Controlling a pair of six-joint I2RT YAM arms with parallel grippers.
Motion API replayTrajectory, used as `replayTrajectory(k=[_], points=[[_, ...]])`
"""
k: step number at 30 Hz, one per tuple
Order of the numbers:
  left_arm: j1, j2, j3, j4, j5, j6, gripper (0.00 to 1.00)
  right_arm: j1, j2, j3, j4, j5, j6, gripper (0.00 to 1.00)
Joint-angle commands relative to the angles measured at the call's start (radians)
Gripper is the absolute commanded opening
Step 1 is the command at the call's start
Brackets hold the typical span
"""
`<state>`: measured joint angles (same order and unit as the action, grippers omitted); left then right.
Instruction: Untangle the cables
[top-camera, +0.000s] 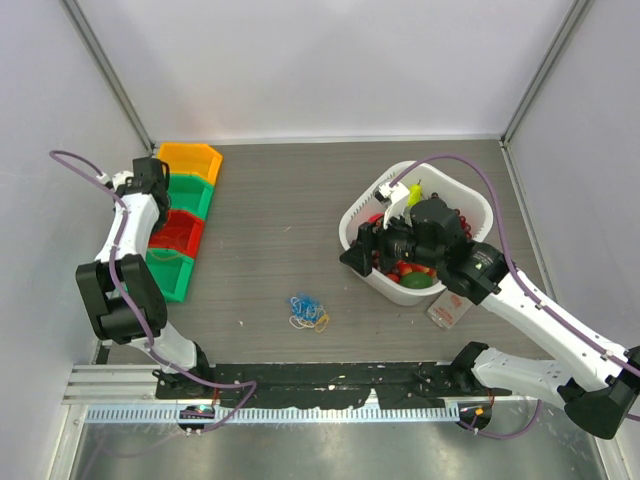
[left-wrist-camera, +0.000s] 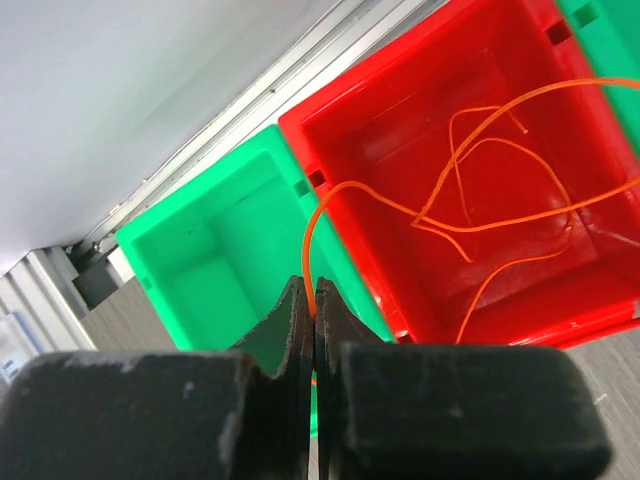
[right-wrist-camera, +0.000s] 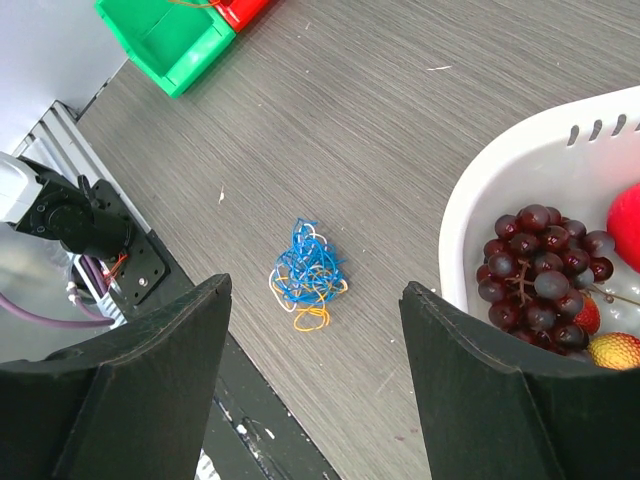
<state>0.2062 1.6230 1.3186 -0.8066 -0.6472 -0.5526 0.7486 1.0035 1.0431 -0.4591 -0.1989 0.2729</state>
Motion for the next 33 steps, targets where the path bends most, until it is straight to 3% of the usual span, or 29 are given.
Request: replayTrajectory(k=[1, 6, 10, 20, 25, 33], points=[[0.009, -0.054, -0.005, -0.002, -0.060, -0.030, 0.00, -0.005, -0.011, -0.002, 0.059, -0.014, 0.006, 0.73], [0.012, -0.018, 0.016, 0.033, -0.060, -0.007, 0.00, -0.003, -0.006, 0.001, 0.062, -0.017, 0.006, 0.73], [0.012, -0.019, 0.028, 0.159, 0.035, 0.019, 0.00, -0.006, -0.009, 0.003, 0.056, -0.008, 0.000, 0.73], [0.024, 0.227, 0.320, 0.012, -0.008, -0.072, 0.00, -0.009, -0.003, 0.006, 0.053, 0.003, -0.003, 0.73], [0.024, 0.252, 0.282, 0.087, 0.055, -0.104, 0.00, -0.009, -0.003, 0.003, 0.056, 0.004, 0.000, 0.73], [0.022, 0.164, 0.078, 0.211, 0.035, -0.173, 0.00, -0.011, 0.001, -0.006, 0.069, -0.010, 0.009, 0.74]])
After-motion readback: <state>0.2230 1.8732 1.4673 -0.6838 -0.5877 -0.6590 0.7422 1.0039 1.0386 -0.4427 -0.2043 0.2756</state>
